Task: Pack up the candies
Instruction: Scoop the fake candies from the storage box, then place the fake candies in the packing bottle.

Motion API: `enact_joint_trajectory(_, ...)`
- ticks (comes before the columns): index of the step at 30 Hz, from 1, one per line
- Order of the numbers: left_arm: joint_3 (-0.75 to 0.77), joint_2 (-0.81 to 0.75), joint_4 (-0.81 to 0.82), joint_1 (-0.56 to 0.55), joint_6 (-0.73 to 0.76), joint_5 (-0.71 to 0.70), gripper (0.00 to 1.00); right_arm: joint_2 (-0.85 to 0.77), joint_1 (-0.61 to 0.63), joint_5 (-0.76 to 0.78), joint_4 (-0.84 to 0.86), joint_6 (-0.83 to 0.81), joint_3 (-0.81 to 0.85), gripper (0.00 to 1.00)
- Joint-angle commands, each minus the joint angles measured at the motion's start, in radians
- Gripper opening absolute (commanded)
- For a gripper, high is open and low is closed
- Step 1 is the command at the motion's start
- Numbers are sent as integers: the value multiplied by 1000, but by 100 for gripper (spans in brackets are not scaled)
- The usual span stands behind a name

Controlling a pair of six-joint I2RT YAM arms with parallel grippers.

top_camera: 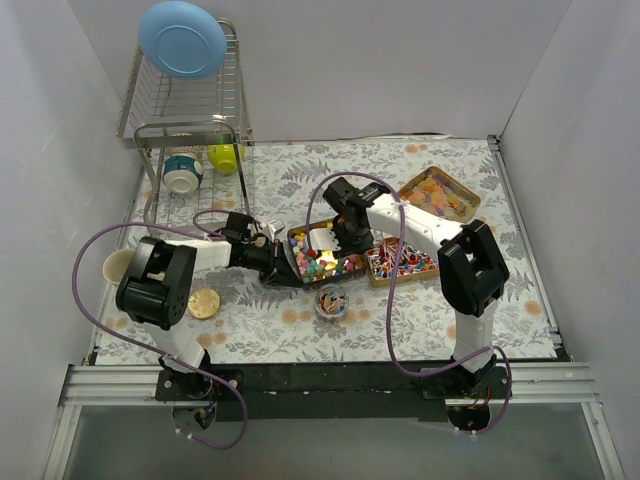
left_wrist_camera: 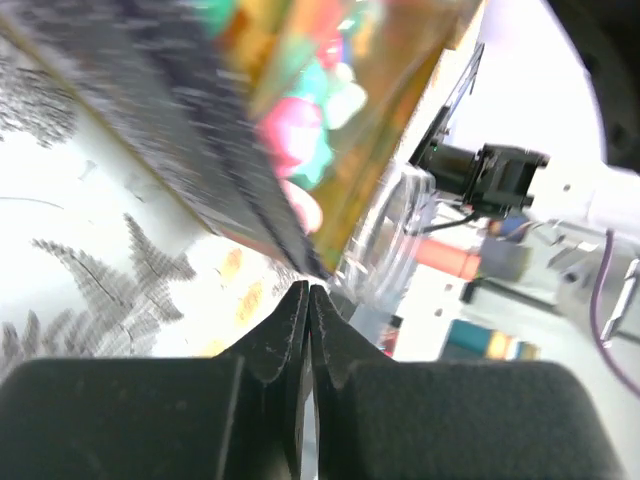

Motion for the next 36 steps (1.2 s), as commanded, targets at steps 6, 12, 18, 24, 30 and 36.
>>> enact_joint_trajectory(6,64,-197,-282,27,273,-24,1,-91,-76,-200,99,39,-118,1)
enact_joint_trajectory(12,94,-245,-408,75,350,-40,18,-163,-128,-263,159,55,-177,1)
enact_joint_trajectory(18,119,-257,-465,77,492,-46,34,-278,-137,-197,130,19,-187,1)
enact_joint_trajectory(24,99,-285,-413,78,444,-87,43,-405,-130,-107,55,-66,-203,1)
enact_joint_trajectory(30,44,-341,-326,77,378,-224,48,-511,-75,77,-5,-153,-275,1)
enact_joint_trajectory(36,12,-410,-261,77,370,-285,52,-531,37,244,-86,-169,-280,1)
